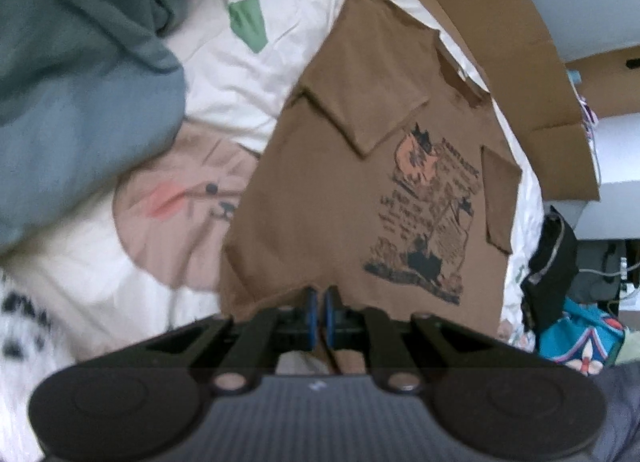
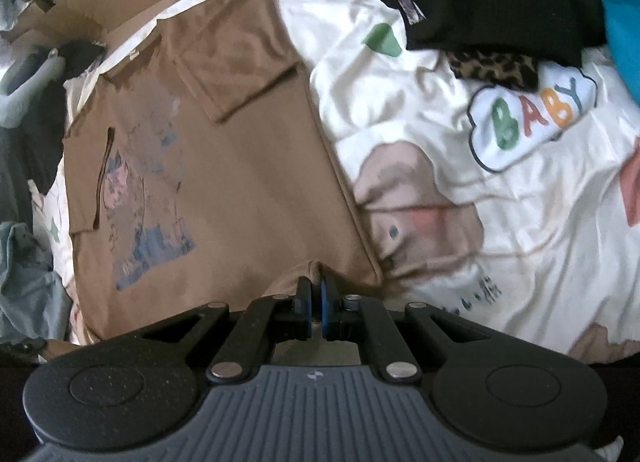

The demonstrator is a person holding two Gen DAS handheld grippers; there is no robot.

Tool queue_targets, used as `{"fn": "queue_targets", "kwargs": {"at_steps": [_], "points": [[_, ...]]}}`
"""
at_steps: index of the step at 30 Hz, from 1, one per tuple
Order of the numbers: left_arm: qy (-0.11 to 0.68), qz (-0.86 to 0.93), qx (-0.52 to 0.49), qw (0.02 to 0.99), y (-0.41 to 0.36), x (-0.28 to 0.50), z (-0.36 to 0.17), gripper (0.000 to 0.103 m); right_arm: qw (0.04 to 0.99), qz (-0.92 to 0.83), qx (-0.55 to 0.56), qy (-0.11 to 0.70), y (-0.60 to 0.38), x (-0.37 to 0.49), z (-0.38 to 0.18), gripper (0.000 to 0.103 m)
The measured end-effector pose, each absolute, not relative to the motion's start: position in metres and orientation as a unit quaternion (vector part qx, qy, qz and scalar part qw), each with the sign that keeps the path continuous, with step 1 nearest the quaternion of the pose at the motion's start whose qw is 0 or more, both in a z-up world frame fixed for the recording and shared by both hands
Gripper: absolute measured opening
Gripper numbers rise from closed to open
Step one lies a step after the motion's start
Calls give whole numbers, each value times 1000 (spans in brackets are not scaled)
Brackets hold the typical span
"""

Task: Fold clothes
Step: 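Lift the hem with both tools and fold it up over the shirt body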

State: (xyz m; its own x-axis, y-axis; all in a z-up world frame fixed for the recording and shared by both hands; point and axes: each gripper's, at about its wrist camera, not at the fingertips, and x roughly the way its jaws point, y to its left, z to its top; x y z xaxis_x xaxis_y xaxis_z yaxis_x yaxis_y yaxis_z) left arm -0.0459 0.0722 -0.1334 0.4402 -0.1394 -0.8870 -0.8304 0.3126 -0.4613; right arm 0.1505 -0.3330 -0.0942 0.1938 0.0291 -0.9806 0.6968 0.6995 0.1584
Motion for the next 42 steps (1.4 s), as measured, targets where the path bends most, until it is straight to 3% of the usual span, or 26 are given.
{"fn": "queue_targets", "kwargs": {"at_steps": [17, 42], "points": [[454, 300, -542, 641, 129, -14, -183, 5, 698, -267, 327, 578, -377, 194, -130, 2], [407, 316, -555, 654, 173, 30, -199, 5, 712, -259, 317, 570, -406, 270, -146, 2]]}}
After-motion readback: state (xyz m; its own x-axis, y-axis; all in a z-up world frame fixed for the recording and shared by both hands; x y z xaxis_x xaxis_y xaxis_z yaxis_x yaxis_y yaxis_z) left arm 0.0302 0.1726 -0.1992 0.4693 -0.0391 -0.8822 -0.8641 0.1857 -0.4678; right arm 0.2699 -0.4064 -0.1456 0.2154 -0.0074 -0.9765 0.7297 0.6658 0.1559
